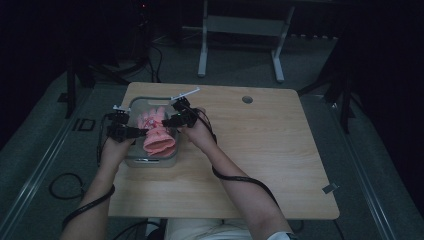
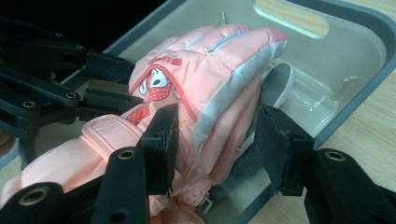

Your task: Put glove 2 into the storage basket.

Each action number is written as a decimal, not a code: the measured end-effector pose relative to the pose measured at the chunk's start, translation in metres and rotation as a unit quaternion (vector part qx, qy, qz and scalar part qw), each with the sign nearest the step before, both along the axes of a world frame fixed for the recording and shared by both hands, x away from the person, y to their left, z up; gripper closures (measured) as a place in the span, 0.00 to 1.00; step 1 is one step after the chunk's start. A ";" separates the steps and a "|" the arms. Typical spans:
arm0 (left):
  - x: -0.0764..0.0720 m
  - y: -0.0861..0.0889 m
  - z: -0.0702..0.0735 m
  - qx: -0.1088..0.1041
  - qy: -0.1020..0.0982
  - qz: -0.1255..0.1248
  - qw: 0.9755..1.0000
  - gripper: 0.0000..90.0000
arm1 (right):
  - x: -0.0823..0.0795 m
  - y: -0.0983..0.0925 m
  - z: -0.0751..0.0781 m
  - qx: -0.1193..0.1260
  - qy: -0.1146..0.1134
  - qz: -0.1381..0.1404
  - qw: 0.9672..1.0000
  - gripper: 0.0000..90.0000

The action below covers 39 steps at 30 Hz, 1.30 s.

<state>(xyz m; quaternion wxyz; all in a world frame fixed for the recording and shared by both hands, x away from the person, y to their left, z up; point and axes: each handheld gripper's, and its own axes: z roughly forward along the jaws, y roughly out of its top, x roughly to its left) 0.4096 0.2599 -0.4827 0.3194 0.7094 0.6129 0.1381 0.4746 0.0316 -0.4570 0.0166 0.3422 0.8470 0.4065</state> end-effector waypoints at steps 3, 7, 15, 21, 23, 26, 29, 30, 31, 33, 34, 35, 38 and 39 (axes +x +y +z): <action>-0.001 0.002 0.002 0.002 -0.008 0.003 1.000 0.26 | -0.003 -0.002 0.004 0.003 -0.008 0.008 1.000 0.50; -0.002 0.004 0.003 -0.003 -0.012 0.002 1.000 0.22 | -0.007 -0.005 0.011 0.015 -0.011 0.013 1.000 0.49; -0.007 0.011 0.014 -0.002 -0.036 -0.001 0.999 0.16 | -0.013 -0.008 0.015 0.023 -0.016 0.018 0.999 0.48; -0.013 0.008 0.024 -0.022 -0.056 -0.011 0.998 0.16 | -0.013 -0.014 0.017 0.025 -0.018 0.019 0.999 0.46; -0.015 0.005 0.028 -0.020 -0.065 -0.018 0.998 0.15 | -0.014 -0.017 0.017 0.023 -0.019 0.020 0.999 0.45; -0.018 -0.004 0.032 -0.023 -0.073 -0.037 0.996 0.06 | -0.015 -0.022 0.017 0.023 -0.018 0.021 0.999 0.44; -0.021 -0.015 0.035 -0.017 -0.078 -0.056 0.995 0.03 | -0.015 -0.028 0.018 0.027 -0.017 0.021 0.999 0.41; -0.023 -0.019 0.037 -0.010 -0.083 -0.061 0.995 0.03 | -0.015 -0.029 0.018 0.027 -0.019 0.022 0.999 0.38; -0.025 -0.021 0.038 -0.008 -0.088 -0.064 0.994 0.03 | -0.016 -0.032 0.018 0.030 -0.019 0.029 0.999 0.33; -0.029 -0.028 0.041 -0.011 -0.096 -0.076 0.992 0.03 | -0.016 -0.038 0.019 0.029 -0.022 0.039 0.999 0.31; -0.030 -0.031 0.043 -0.013 -0.099 -0.078 0.992 0.03 | -0.016 -0.040 0.019 0.027 -0.022 0.043 0.998 0.29; -0.032 -0.035 0.045 -0.007 -0.103 -0.085 0.991 0.03 | -0.017 -0.042 0.019 0.026 -0.021 0.043 0.999 0.28; -0.036 -0.042 0.049 0.004 -0.114 -0.093 0.989 0.03 | -0.017 -0.049 0.020 0.032 -0.020 0.046 0.998 0.26; -0.037 -0.044 0.050 0.002 -0.115 -0.096 0.989 0.03 | -0.018 -0.050 0.020 0.033 -0.020 0.048 0.998 0.25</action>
